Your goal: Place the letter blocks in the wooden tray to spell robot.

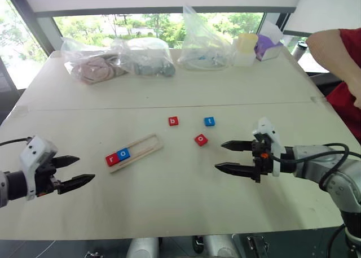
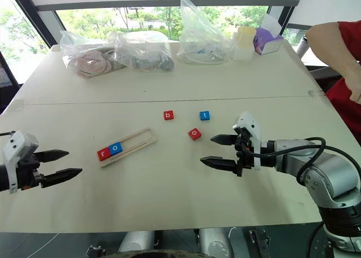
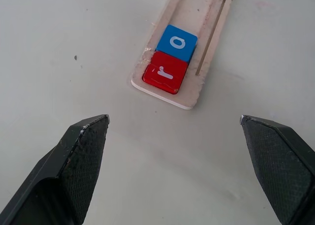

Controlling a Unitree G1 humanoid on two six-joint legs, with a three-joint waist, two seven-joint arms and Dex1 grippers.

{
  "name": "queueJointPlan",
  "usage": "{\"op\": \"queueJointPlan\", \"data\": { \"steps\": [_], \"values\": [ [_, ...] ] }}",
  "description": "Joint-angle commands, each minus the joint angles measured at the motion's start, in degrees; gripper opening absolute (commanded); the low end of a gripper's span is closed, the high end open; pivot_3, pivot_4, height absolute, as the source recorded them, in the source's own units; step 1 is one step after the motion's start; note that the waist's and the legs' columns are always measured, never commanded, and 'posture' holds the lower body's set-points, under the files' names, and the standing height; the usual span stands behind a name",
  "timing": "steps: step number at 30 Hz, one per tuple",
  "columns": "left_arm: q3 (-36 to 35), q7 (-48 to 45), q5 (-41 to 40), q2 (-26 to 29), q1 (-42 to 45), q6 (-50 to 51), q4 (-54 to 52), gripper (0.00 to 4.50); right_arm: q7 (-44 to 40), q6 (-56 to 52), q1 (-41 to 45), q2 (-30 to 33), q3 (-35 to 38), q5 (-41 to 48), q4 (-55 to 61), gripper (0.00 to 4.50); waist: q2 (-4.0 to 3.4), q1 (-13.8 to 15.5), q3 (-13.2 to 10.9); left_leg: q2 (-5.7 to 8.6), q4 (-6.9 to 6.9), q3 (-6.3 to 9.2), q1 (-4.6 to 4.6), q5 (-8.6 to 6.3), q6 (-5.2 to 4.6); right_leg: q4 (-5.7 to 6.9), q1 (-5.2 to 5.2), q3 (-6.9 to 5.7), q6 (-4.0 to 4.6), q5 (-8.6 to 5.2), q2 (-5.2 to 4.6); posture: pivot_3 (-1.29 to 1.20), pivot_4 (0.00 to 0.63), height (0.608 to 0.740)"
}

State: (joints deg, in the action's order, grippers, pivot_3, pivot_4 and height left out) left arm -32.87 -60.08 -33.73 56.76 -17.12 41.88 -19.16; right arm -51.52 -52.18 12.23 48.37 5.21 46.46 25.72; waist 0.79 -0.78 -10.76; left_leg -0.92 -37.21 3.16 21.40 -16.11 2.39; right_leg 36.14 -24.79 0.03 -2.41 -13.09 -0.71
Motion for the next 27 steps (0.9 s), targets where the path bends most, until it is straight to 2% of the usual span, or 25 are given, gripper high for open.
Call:
{"op": "queueJointPlan", "data": {
  "steps": [1, 13, 19, 23, 27],
  "values": [
    [-2.6, 0.2, 0.5, 0.5, 0.1, -0.9, -0.6, 4.45, -0.5, 0.3, 1.2, 0.0, 0.4, 0.8, 1.2, 4.50, 0.00, 0.0, 0.0, 0.00, 0.00, 0.00, 0.00, 0.00, 0.00, 0.00, 0.00, 0.00, 0.00, 0.00, 0.00, 0.00, 0.150, 0.740],
    [-2.7, 2.0, 0.9, 0.4, 0.7, -0.7, -0.4, 4.45, -0.3, 0.6, 2.6, -0.8, -0.7, -0.1, 0.1, 4.50, 0.00, 0.0, 0.0, 0.00, 0.01, 0.00, 0.00, 0.00, 0.00, 0.00, 0.00, 0.00, 0.00, 0.00, 0.01, 0.00, 0.150, 0.740],
    [-0.6, 0.4, 2.5, 3.5, 4.7, -3.1, 2.4, 4.45, -0.1, 0.5, 4.3, -1.3, -2.3, -0.8, 0.4, 4.50, -0.01, 0.0, 0.0, 0.00, 0.01, 0.01, -0.01, 0.00, 0.00, 0.01, 0.00, 0.00, 0.00, 0.00, 0.02, 0.00, 0.150, 0.740],
    [6.2, -2.0, 1.2, 5.3, 13.2, -2.9, 4.8, 4.45, 0.3, -0.5, 6.8, -1.9, -3.3, 0.3, 1.5, 4.50, 0.00, 0.2, 0.0, 0.01, -0.02, 0.02, 0.00, 0.00, 0.00, 0.01, 0.00, -0.01, 0.00, 0.00, 0.01, 0.00, 0.150, 0.740],
    [16.0, -3.5, 5.6, 5.1, 17.9, -6.6, 6.9, 4.45, 3.2, 0.0, 8.1, -4.0, -4.9, -1.2, 2.8, 4.50, 0.00, -0.1, 0.0, 0.04, 0.03, -0.01, 0.00, 0.00, 0.00, -0.01, 0.02, 0.01, -0.02, 0.02, -0.01, 0.00, 0.150, 0.740]
  ]
}}
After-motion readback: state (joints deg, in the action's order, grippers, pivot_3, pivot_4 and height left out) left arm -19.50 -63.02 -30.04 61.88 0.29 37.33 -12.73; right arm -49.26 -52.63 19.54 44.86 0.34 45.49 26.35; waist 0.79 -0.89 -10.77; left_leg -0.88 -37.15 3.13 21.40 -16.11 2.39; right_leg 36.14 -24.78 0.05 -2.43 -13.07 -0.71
